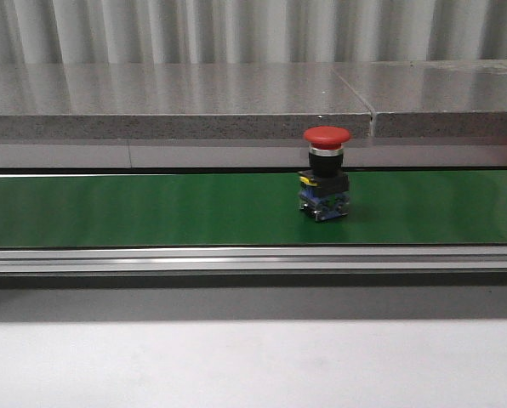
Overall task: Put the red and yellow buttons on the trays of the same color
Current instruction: 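Grasp the red button on the conveyor with the right gripper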
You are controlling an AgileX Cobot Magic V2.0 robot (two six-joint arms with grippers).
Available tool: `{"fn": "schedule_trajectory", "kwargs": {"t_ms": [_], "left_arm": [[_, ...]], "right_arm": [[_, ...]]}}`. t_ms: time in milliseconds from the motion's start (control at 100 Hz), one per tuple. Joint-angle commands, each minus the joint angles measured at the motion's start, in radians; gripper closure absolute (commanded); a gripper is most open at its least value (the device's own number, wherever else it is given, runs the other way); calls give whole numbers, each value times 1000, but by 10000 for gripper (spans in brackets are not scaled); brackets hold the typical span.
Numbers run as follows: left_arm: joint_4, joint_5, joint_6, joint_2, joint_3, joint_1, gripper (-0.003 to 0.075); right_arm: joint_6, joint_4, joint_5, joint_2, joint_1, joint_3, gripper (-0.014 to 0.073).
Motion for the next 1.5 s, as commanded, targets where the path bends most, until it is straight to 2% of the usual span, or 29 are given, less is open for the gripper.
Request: {"fn": "schedule_trajectory", "kwargs": {"t_ms": [0,350,630,770,990,1340,1410,1490], "left_arm": [[-16,-63,-11,-4,-26,-9,741],[-16,-63,-11,-4,-26,-9,741],[-16,-63,-11,-4,-26,-9,741],[-16,-63,-11,-4,-26,-9,741],[-16,-63,-11,-4,-26,-9,741],[-16,-63,-11,-4,-26,-9,741],[-16,-63,-11,-4,-26,-9,741],[-16,-63,-11,-4,-26,-9,741]], "right_arm": [[-2,7,-24,-36,65,-24,22],[-82,7,120,-24,378,-110,22],[-266,32,260,104,527,-266,22],[-364,68,277,192,591,-318,22],[-440,77,263,343,625,-384,22],[-451,77,164,485,625,-456,25],[-451,75,150,490,625,-456,74],[-451,75,147,490,625,-456,218]]}}
